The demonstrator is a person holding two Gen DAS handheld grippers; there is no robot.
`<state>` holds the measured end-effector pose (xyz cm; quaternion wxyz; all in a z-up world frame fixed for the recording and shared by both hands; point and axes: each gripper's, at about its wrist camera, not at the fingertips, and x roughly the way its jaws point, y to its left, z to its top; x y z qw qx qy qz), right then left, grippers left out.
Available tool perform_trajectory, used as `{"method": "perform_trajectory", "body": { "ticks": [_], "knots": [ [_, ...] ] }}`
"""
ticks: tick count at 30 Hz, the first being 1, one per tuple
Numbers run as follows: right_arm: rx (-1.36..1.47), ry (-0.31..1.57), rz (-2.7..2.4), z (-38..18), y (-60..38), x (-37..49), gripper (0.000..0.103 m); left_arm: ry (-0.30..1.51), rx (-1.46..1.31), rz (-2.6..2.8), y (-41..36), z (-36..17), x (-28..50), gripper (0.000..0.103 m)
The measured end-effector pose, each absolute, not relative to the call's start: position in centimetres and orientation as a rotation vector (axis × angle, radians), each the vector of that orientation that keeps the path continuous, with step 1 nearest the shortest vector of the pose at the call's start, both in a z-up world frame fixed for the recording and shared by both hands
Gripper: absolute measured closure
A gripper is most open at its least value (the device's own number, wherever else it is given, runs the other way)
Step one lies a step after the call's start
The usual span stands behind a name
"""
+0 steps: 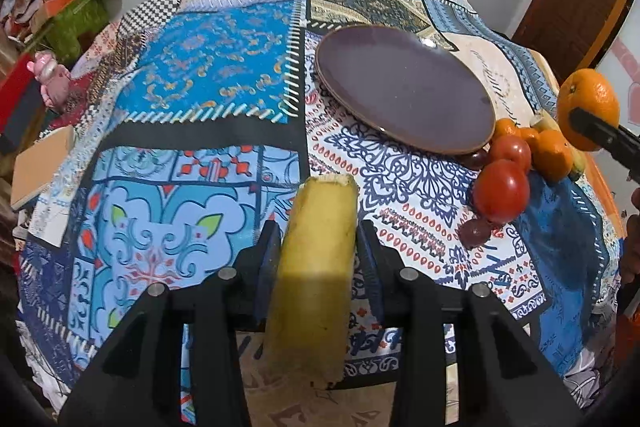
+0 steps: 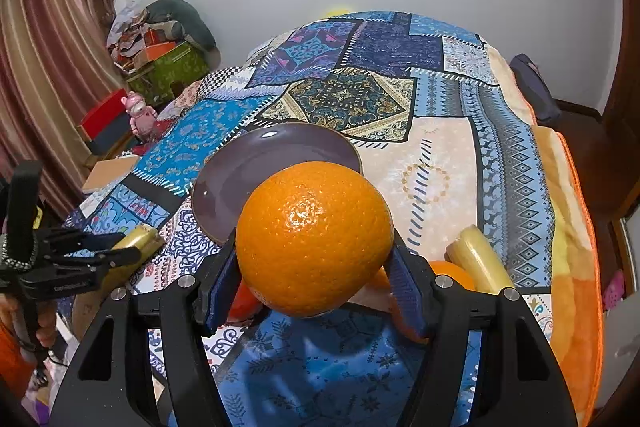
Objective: Organize fruits
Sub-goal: 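Lift and carry the yellow fruit with the left tool while the right tool carries the orange toward the plate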
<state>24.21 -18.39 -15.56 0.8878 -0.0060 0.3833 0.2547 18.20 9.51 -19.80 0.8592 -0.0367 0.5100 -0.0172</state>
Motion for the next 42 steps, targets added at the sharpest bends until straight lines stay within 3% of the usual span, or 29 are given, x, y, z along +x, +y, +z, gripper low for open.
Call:
{"method": "perform_trajectory", "body": {
  "ticks": [7, 21, 31, 42],
  "knots": [
    [-0.017, 0.804, 0.530, -15.5, -18.2, 24.5, 0.039, 1.091, -0.034, -0.046, 8.9, -21.7, 18.4, 0.061],
    [-0.051, 0.776, 0.550, -14.4, -16.3, 26.4, 0.039, 1.017, -0.068, -0.028, 9.3, -18.1, 20.5, 0.065],
    [-0.108, 0.789, 0.548, -15.0, -13.9, 29.4, 0.039, 0.930, -0.064, -0.070, 8.0, -14.9, 25.1, 0.065],
    [-0.147, 0.863, 0.553, -17.3, -11.5, 33.5, 0.039, 0.952, -0.080, -0.089, 7.3, -16.0, 30.9, 0.065]
  ]
}}
